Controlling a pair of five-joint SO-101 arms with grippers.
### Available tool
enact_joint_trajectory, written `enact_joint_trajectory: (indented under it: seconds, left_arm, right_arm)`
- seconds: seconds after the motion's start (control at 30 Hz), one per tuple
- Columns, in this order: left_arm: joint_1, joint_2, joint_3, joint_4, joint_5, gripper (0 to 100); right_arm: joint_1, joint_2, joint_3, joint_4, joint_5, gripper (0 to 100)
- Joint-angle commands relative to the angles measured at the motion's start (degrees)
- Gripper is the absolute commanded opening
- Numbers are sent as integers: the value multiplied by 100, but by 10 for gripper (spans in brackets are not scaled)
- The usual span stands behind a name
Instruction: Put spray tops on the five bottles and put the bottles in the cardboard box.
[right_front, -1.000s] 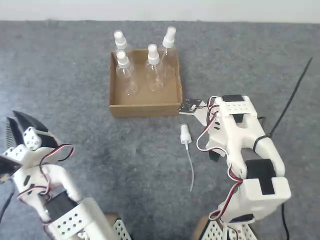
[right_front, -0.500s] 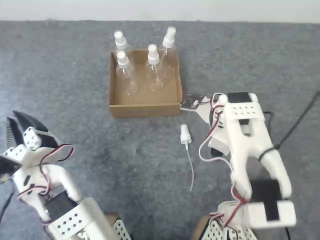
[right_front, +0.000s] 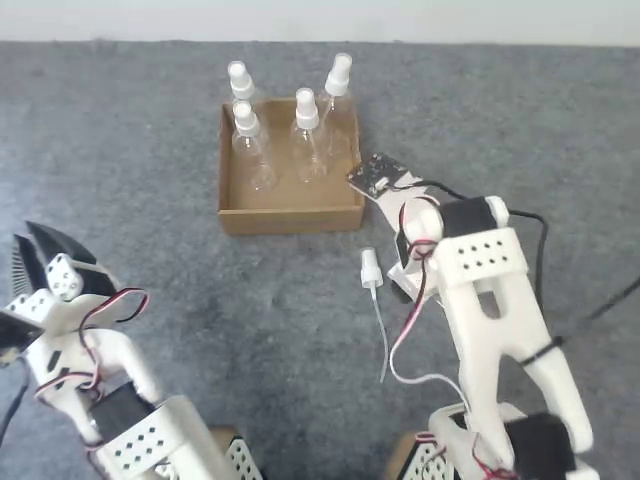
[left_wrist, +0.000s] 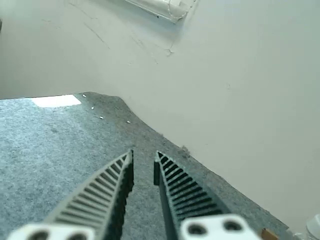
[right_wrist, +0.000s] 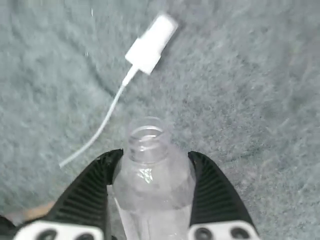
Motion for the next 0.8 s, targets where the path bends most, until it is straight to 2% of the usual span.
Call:
enact_joint_trajectory:
  seconds: [0.0,0.27,0.57,0.77]
  left_arm:
    - [35,-70,-48,-185,-62,66]
    - [35,-70,-48,-185,-62,66]
    - [35,-70,-48,-176,-62,66]
    - [35,-70,-48,-176,-62,66]
  right_arm:
    - [-189,-822,-211,48,-571,6]
    - [-646,-1516,-211,31,-1653,6]
    - [-1174,-2185,-202,-4,-2382,6]
    - [-1209,-2290,-193,-4,-2752,6]
